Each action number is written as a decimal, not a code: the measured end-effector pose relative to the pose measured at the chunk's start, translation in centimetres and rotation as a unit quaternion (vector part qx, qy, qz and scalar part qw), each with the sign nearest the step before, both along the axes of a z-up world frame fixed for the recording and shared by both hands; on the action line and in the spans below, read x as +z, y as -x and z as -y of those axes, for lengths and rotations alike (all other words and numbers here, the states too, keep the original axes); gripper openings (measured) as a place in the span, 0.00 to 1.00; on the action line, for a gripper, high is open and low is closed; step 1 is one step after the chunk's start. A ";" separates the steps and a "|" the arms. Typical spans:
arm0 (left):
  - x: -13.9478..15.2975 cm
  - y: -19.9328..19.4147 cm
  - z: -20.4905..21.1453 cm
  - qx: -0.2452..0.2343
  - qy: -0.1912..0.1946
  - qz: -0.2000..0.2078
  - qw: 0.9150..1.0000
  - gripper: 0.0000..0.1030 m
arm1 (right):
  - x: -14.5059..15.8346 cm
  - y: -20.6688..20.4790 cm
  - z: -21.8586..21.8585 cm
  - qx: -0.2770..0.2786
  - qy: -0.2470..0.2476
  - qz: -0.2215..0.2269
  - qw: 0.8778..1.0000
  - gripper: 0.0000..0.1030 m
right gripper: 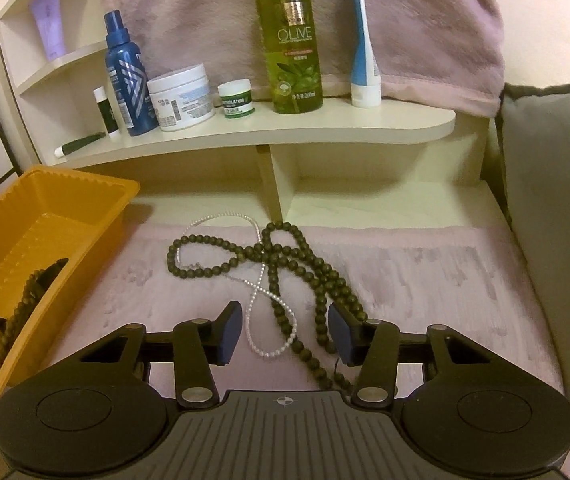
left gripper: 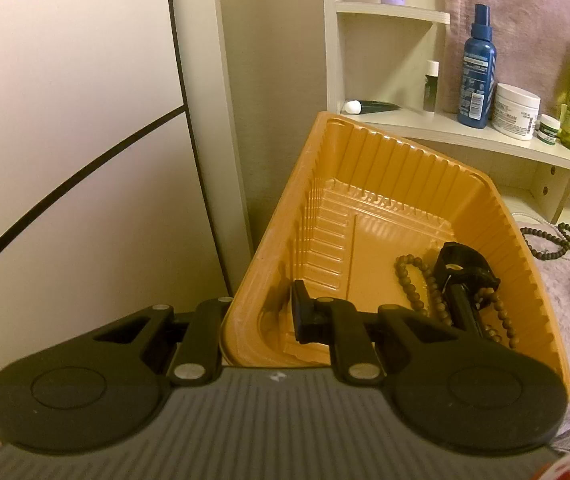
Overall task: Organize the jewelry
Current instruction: 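Move the open right gripper back over the remaining bead strands, then grasp the dark bead strands with the right gripper and lift them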
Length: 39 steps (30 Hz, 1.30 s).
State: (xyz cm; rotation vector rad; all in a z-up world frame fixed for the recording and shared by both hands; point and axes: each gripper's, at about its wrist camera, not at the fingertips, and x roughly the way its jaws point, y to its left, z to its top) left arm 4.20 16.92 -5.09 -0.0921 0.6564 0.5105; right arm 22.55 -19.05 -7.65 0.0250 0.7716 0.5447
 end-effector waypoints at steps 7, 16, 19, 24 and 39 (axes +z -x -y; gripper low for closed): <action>-0.1 -0.1 -0.1 0.001 0.000 -0.003 1.000 0.14 | -0.1 -0.5 0.0 0.000 0.004 0.001 1.000 0.48; -0.2 -0.2 -0.1 0.002 -0.001 -0.004 1.000 0.14 | -0.8 -1.9 0.3 0.010 0.014 0.011 1.000 0.48; -0.3 -0.2 -0.1 0.002 -0.001 -0.006 1.000 0.14 | -1.1 -2.5 0.1 0.018 0.022 0.019 0.999 0.48; -0.2 -0.3 0.0 0.001 -0.004 -0.008 1.000 0.14 | -1.7 -3.9 -0.4 0.036 0.038 0.037 0.998 0.44; -0.2 -0.4 0.1 0.004 -0.006 -0.014 1.000 0.15 | -3.3 -5.8 -1.2 0.118 0.070 0.047 0.989 0.18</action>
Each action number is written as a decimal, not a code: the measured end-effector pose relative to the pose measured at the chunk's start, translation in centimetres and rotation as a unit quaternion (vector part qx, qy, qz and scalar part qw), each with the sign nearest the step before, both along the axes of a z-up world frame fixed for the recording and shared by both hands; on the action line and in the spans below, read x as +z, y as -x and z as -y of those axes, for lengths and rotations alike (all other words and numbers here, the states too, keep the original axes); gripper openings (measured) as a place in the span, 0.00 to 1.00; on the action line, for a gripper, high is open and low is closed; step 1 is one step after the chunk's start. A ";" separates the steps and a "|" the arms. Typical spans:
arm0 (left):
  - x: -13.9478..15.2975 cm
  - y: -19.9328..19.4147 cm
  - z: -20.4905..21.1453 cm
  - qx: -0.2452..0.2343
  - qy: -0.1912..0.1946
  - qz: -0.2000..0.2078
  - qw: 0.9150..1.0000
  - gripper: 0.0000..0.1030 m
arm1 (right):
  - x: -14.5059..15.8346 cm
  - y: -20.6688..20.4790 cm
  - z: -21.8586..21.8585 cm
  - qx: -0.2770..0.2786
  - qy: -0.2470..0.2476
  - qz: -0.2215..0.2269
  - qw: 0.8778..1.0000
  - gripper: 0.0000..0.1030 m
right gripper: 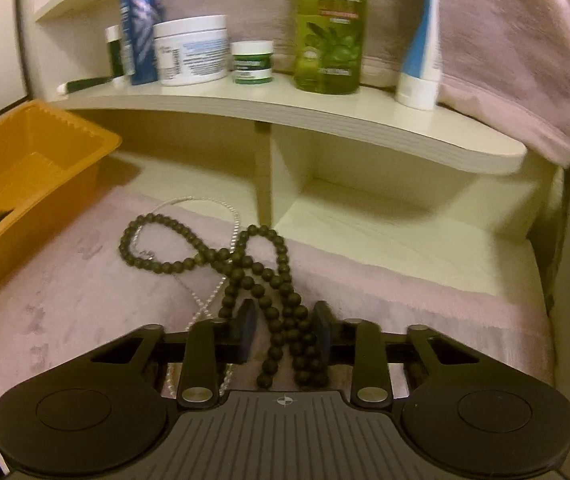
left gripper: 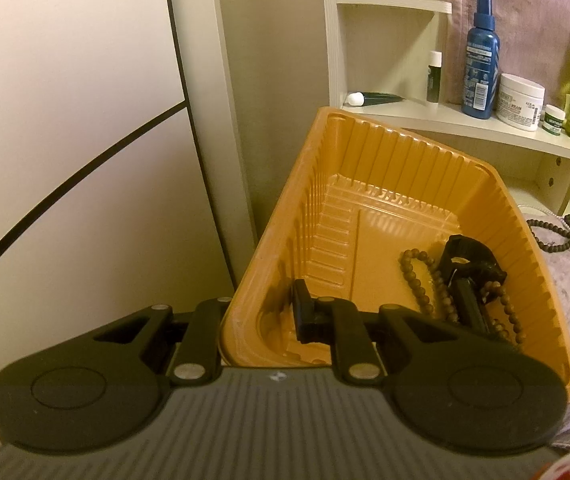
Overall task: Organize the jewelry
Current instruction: 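Grasp the dark bead strands with the right gripper and lift them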
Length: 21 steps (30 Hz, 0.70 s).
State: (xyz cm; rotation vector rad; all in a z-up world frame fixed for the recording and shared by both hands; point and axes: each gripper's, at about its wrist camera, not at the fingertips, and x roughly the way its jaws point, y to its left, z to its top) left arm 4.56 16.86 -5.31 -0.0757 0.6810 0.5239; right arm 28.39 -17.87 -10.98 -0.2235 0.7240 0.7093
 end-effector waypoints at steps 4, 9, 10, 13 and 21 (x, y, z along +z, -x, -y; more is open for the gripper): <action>0.0 0.0 0.0 0.000 0.000 0.000 1.000 0.15 | 0.2 0.3 -0.2 -0.011 -0.001 -0.001 1.000 0.15; 0.1 0.0 0.0 -0.001 -0.001 0.000 1.000 0.15 | 2.2 1.5 1.1 -0.041 -0.041 0.017 0.998 0.15; 0.1 0.0 0.0 -0.001 -0.001 0.000 1.000 0.15 | 2.9 1.8 1.6 -0.045 -0.052 0.023 0.997 0.15; 0.1 0.0 0.0 -0.001 -0.001 0.001 1.000 0.15 | 5.3 2.9 2.9 -0.054 -0.082 0.048 0.994 0.15; 0.0 0.1 0.0 -0.001 -0.001 0.002 1.000 0.15 | 11.9 4.5 6.2 -0.077 -0.139 0.113 0.981 0.15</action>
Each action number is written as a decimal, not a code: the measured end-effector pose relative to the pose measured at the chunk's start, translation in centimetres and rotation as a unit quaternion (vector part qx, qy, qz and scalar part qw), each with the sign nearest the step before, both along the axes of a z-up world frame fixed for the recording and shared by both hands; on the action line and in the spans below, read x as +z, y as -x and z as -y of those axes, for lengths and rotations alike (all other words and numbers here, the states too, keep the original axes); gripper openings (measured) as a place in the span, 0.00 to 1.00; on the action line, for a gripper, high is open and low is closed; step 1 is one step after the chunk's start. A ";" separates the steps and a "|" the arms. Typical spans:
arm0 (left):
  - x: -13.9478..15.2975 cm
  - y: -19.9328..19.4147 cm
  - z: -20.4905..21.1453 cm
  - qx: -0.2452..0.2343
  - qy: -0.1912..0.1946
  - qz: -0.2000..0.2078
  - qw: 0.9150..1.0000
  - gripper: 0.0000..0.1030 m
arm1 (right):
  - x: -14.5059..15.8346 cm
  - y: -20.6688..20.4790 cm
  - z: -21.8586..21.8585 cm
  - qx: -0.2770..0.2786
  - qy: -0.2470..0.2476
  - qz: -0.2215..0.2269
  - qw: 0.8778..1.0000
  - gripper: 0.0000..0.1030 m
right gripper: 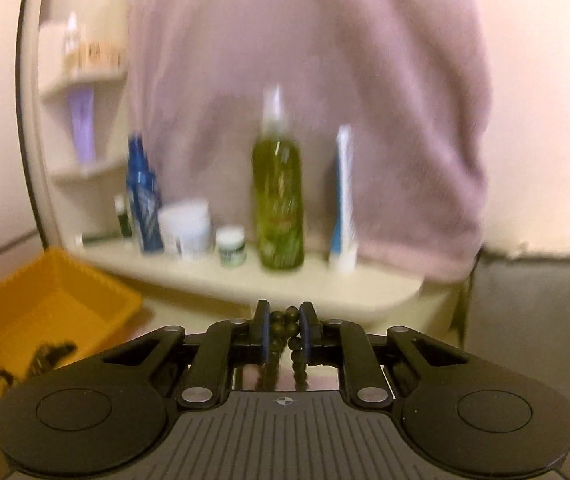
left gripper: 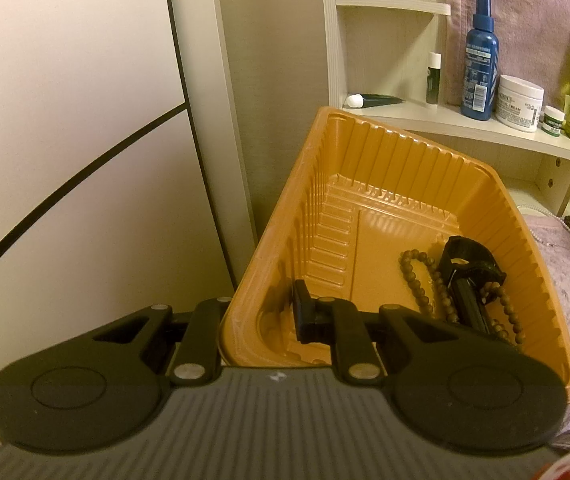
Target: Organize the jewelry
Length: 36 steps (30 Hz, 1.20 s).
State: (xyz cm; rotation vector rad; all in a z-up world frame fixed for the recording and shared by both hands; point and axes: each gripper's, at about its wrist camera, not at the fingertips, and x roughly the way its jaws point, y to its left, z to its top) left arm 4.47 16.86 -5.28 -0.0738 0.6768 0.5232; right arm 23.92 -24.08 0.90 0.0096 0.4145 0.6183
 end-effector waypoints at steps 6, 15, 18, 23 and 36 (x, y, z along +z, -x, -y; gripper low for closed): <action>0.1 0.0 0.0 0.000 0.002 0.002 1.000 0.15 | 4.0 1.2 1.6 -0.017 -0.020 0.031 0.999 0.15; 0.2 0.1 0.0 0.000 0.003 0.004 1.000 0.15 | 8.0 3.1 2.1 -0.017 -0.033 0.059 0.998 0.15; 0.2 0.1 0.0 -0.001 0.003 0.004 1.000 0.15 | 8.9 3.6 1.6 -0.005 -0.038 0.059 0.998 0.15; 0.3 0.2 0.0 -0.002 0.006 0.007 1.000 0.15 | 9.9 4.7 -0.1 0.026 -0.044 0.053 0.997 0.15; 0.4 0.3 0.1 -0.003 0.008 0.007 1.000 0.15 | 14.1 7.1 -6.9 0.132 -0.121 0.046 0.983 0.00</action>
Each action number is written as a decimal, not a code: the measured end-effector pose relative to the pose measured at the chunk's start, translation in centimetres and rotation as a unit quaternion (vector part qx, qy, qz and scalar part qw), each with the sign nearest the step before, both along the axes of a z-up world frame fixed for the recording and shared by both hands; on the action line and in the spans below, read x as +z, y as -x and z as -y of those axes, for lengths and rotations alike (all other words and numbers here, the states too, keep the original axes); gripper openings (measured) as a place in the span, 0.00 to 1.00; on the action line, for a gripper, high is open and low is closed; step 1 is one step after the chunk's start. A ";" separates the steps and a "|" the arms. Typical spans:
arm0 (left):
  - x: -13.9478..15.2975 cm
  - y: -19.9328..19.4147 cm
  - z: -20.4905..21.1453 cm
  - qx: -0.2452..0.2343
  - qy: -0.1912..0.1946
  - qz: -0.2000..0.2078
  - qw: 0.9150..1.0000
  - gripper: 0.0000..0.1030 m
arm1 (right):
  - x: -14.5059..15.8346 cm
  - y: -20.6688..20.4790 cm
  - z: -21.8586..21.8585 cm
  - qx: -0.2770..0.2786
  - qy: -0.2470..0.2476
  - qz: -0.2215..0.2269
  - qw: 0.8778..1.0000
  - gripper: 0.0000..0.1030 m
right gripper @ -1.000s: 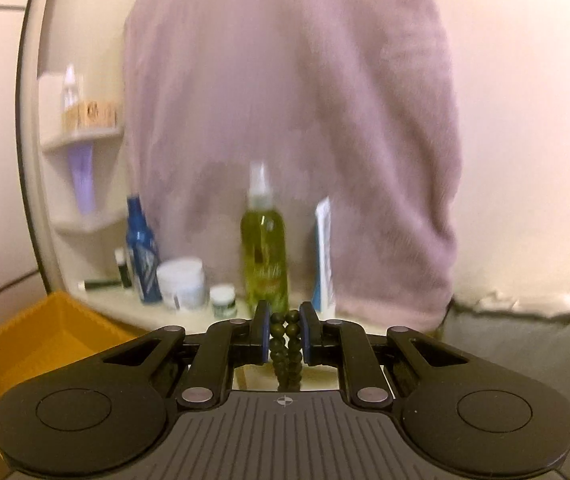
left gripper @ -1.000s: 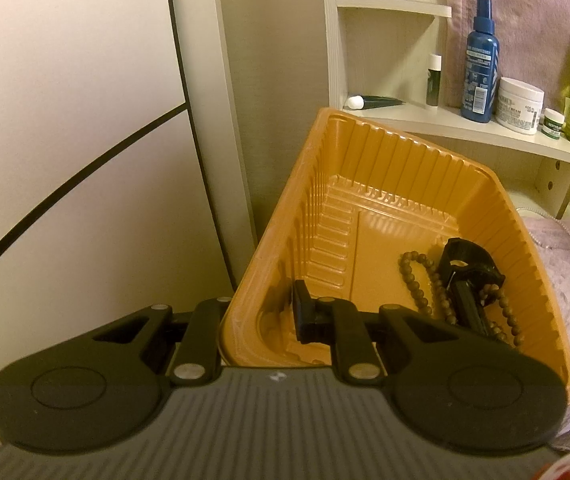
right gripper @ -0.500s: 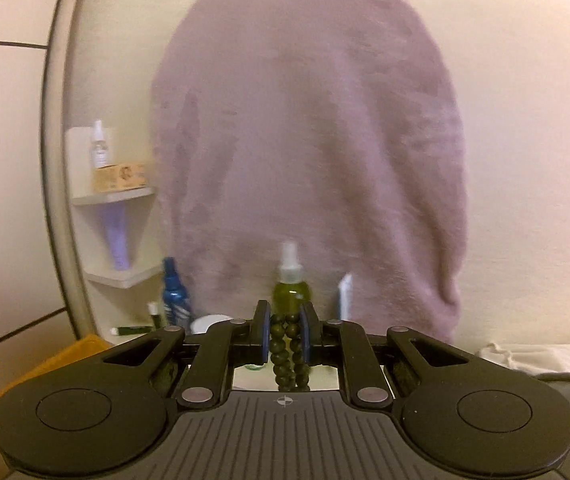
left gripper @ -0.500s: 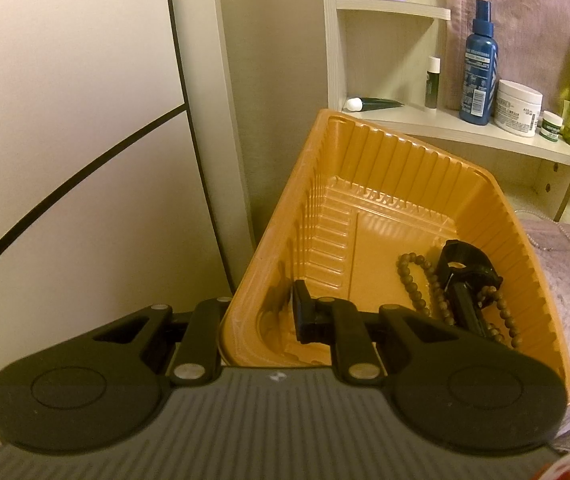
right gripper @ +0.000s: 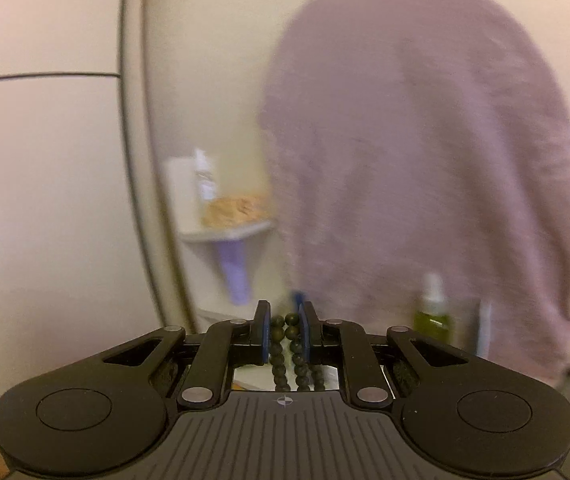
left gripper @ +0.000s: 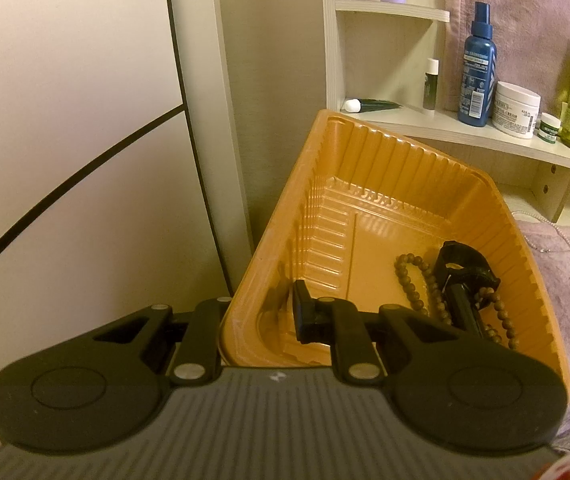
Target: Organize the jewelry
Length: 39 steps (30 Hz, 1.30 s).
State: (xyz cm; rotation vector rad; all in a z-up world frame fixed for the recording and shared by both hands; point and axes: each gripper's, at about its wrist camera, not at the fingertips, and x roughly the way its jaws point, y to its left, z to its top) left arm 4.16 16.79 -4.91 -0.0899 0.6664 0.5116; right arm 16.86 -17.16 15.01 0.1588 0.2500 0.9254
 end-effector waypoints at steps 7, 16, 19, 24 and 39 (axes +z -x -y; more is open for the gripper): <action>0.0 0.1 0.0 0.001 0.001 0.002 1.000 0.15 | 0.4 -0.4 -6.0 0.022 0.000 -0.002 1.000 0.00; 0.1 0.0 -0.2 0.002 0.006 0.003 1.000 0.15 | -16.7 -3.3 -6.3 -0.022 0.143 -0.220 0.965 0.40; -0.2 -0.2 -0.5 0.006 0.011 0.000 1.000 0.15 | -19.9 -1.9 -5.4 -0.020 0.160 -0.232 0.959 0.59; -0.2 -0.3 -0.7 0.007 0.015 0.000 1.000 0.15 | -22.1 -0.9 -6.0 0.005 0.168 -0.235 0.957 0.69; -0.2 -0.2 -0.8 0.010 0.017 0.002 1.000 0.15 | -25.6 -0.6 -10.0 0.057 0.222 -0.147 0.962 0.75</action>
